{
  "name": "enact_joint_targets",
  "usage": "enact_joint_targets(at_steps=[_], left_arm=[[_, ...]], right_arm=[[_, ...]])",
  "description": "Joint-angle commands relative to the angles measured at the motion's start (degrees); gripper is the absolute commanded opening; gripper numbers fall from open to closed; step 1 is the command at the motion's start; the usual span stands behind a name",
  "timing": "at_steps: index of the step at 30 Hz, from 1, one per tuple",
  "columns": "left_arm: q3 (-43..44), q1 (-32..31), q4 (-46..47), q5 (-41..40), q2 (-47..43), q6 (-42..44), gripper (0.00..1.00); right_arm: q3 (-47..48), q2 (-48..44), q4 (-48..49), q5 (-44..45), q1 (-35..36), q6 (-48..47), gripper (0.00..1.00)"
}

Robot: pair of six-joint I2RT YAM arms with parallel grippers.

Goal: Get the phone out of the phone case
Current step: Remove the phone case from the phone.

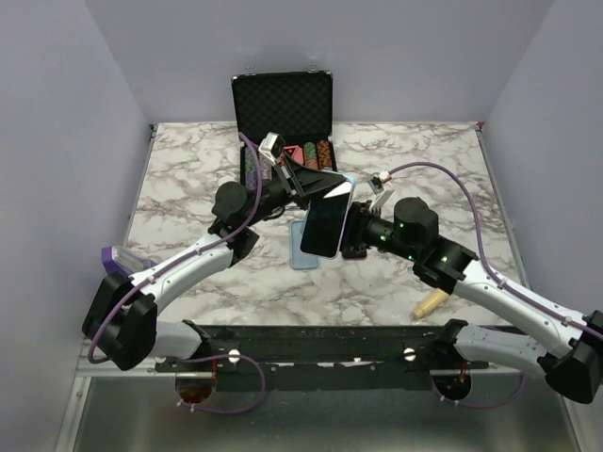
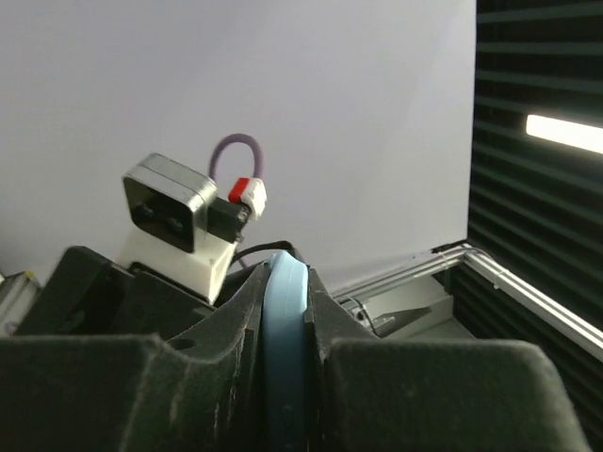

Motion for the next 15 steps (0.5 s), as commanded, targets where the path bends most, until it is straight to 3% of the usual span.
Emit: enact_joint_targets(at_steps=[1,6,12,15], left_arm=[[3.3,-3.0,-9.2,9.4,-7.0,1.8,0.00],[5.1,0.9,-25.8,7.3,-11.0,14.5,0.00],[6.1,4.3,-35.8,3.8,-13.5,22.4,0.00],[5.3,5.3,-35.5,3.5,-13.7,22.9,0.00]], right_arm=[[2.0,-2.5,-12.0,4.6,-0.7,-5.2,0.61],[1.5,-6.6,-16.2,1.8,-0.8,-4.9,0.77],[3.5,-12.4,-18.8,0.6,-0.8,-2.6,0.83],[4.7,-13.8,-15.8,-2.9,-0.8,1.4,0.84]])
